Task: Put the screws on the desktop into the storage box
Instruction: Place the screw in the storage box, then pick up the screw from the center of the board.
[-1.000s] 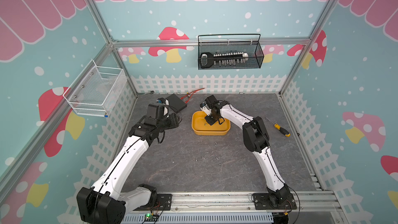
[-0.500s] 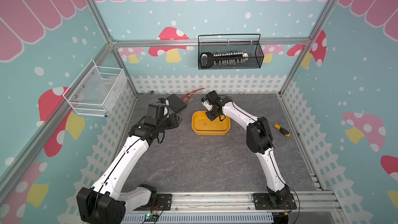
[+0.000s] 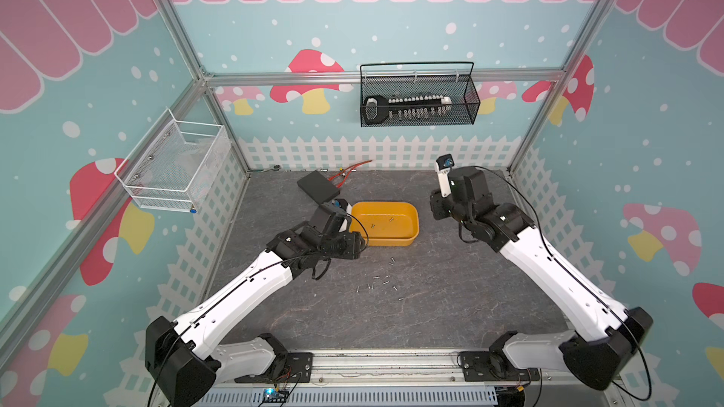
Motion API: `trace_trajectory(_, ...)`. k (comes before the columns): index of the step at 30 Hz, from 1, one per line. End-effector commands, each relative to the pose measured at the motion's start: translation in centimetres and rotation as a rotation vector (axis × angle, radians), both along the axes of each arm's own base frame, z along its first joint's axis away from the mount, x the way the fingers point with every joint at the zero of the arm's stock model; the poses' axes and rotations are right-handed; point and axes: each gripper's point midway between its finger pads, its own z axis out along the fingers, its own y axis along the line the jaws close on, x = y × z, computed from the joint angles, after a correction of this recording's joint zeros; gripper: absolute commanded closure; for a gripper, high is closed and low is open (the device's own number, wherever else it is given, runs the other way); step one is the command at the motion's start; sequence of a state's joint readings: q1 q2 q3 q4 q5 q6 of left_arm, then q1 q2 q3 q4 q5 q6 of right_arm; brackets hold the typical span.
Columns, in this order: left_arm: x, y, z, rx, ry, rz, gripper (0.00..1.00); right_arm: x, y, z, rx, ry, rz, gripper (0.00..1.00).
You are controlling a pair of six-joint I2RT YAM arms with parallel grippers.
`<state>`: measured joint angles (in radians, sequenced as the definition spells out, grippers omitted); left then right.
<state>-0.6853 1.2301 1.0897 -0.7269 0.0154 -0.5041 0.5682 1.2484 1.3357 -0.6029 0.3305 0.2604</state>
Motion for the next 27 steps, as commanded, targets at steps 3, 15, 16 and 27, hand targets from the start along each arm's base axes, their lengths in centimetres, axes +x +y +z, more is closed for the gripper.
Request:
trace_trajectory(3, -2.3, -0.2, -4.3, 0.064, 0.125, 0.062, 0.4, -3.0, -2.4, -1.7, 0.08, 0.022, -0.082, 0.66)
trace_trajectory(15, -5.2, 0.5, -11.0, 0.11, 0.251, 0.14, 0.38, -5.9, -3.5, -3.7, 0.115, 0.051, -0.066, 0.66)
trace_trajectory(16, -5.2, 0.4, -11.4, 0.111, 0.258, 0.138, 0.38, -6.0, -3.6, -3.7, 0.115, 0.049, -0.068, 0.66)
trace_trajectory(27, -4.5, 0.3, -14.9, 0.218, 0.268, 0.128, 0.45, -6.9, -3.9, -3.8, 0.131, 0.043, -0.054, 0.66)
